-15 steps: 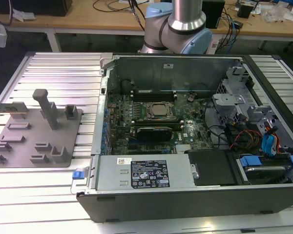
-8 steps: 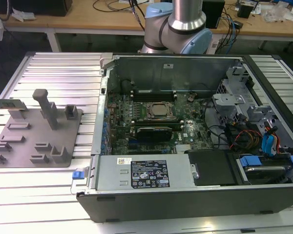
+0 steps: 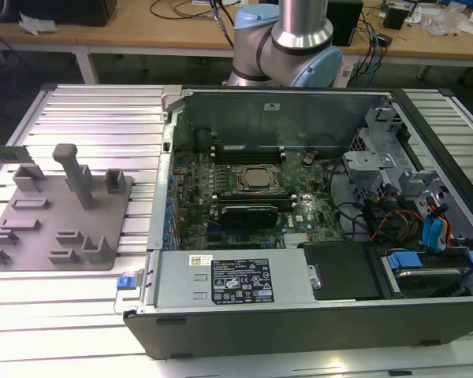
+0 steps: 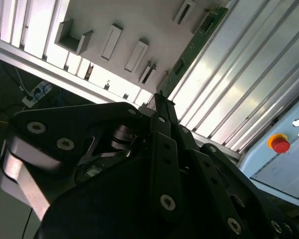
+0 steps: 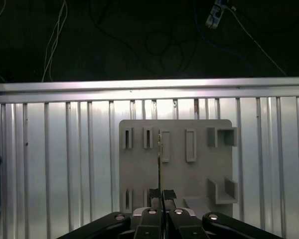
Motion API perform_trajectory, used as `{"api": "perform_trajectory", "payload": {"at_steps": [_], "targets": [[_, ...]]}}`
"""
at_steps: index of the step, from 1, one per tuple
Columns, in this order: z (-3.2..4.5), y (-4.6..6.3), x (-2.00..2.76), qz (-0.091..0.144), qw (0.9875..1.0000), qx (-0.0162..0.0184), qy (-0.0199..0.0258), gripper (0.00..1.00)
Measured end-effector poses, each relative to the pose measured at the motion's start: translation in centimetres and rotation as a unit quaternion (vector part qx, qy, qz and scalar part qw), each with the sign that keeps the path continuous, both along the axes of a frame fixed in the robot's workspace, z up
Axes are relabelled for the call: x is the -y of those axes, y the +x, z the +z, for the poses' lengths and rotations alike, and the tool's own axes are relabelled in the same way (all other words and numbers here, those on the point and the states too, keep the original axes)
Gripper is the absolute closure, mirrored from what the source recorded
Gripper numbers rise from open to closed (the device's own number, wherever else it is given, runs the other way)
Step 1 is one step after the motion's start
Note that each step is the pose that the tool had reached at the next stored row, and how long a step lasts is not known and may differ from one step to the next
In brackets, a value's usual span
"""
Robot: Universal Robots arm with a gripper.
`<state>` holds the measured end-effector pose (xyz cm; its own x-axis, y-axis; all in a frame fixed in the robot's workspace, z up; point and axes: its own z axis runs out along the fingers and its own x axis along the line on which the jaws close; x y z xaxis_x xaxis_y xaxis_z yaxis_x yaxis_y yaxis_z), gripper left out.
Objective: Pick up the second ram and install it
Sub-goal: 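Pick up the second ram and move it above second insertion slot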
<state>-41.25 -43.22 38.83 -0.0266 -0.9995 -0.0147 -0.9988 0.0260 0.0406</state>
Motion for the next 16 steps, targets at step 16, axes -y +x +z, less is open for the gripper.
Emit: {"api": "perform_trajectory", "payload": {"at_steps": [16], "targets": [[3.89, 0.0, -0.25, 0.000, 1.0000, 0.0013, 0.0000, 0.91]]}}
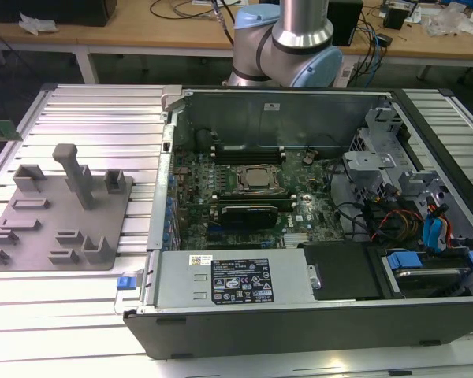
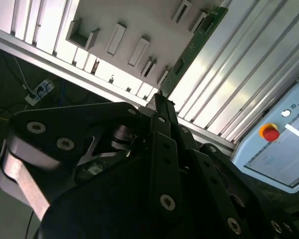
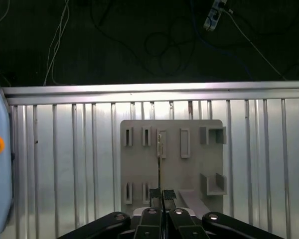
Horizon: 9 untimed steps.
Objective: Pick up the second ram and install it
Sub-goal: 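Pick up the second ram and move it above second insertion slot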
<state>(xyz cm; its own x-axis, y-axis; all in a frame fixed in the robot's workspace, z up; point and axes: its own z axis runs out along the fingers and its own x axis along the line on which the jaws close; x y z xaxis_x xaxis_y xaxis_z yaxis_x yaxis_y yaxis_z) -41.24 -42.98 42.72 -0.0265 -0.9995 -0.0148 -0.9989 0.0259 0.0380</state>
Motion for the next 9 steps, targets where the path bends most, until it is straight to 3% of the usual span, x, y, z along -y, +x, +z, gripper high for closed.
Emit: {"api": "perform_trajectory", "payload": {"at_steps": [9], "targets": [[2.69, 0.0, -0.21, 0.000, 1.0000, 0.0017, 0.0000, 0.91]]}}
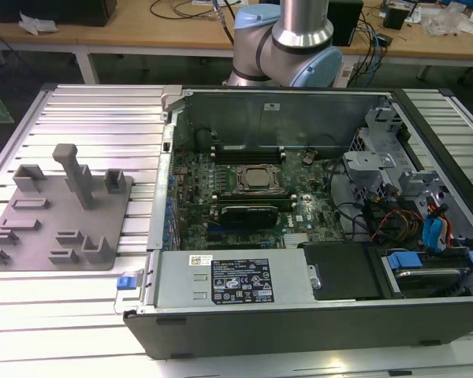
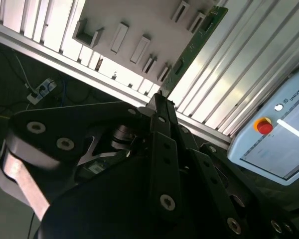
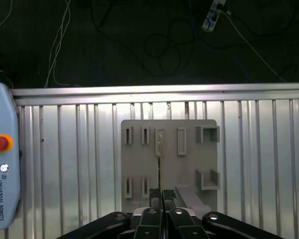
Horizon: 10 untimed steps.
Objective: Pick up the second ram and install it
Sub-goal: 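Pick up the second ram and move it above second insertion slot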
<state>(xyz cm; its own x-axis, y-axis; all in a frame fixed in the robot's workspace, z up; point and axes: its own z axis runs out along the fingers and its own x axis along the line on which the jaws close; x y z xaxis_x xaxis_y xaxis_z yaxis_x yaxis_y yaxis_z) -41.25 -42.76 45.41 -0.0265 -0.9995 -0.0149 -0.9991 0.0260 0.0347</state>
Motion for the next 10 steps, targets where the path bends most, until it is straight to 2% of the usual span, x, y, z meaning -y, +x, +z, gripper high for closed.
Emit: {"api": "perform_trajectory", "payload": {"at_steps": [1, 10], "targets": [[0.39, 0.0, -0.02, 0.000, 1.0000, 0.0002, 0.0000, 0.91], [2.15, 0.0, -0.16, 0.000, 1.0000, 0.0013, 0.0000, 0.91]]}}
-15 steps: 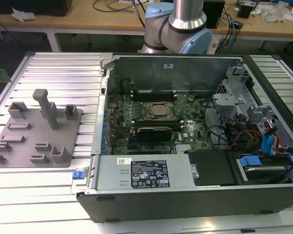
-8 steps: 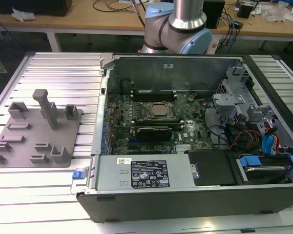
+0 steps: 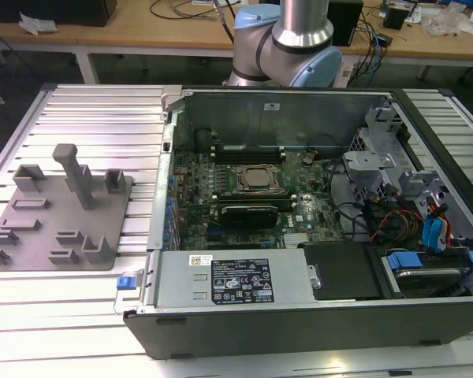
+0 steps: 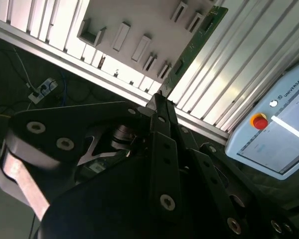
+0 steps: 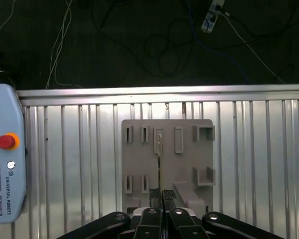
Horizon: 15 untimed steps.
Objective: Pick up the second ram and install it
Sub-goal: 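Pick up the second ram and move it above second insertion slot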
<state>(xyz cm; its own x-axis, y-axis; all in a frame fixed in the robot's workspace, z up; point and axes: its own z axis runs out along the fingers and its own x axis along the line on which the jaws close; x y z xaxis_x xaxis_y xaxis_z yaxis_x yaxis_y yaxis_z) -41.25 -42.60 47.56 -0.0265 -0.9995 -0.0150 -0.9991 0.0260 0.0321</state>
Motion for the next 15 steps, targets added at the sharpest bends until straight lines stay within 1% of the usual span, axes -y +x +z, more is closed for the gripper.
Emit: {"api": "perform_trajectory", "payload": {"at_steps": [2, 3, 6, 9, 14, 15], "targets": [[0.52, 0.0, -0.06, 0.000, 1.0000, 0.0003, 0.0000, 0.91], [0.64, 0.0, -0.06, 0.000, 1.0000, 0.0004, 0.0000, 0.91], [0.67, 0.1, -0.08, 0.000, 1.0000, 0.0002, -0.0001, 0.91], [0.62, 2.0, -0.07, 0.000, 1.0000, 0.0003, 0.0000, 0.91], [0.57, 4.1, -0.06, 0.000, 1.0000, 0.0003, 0.0000, 0.91], [0.55, 4.8, -0.07, 0.000, 1.0000, 0.0004, 0.0000, 0.91]]}}
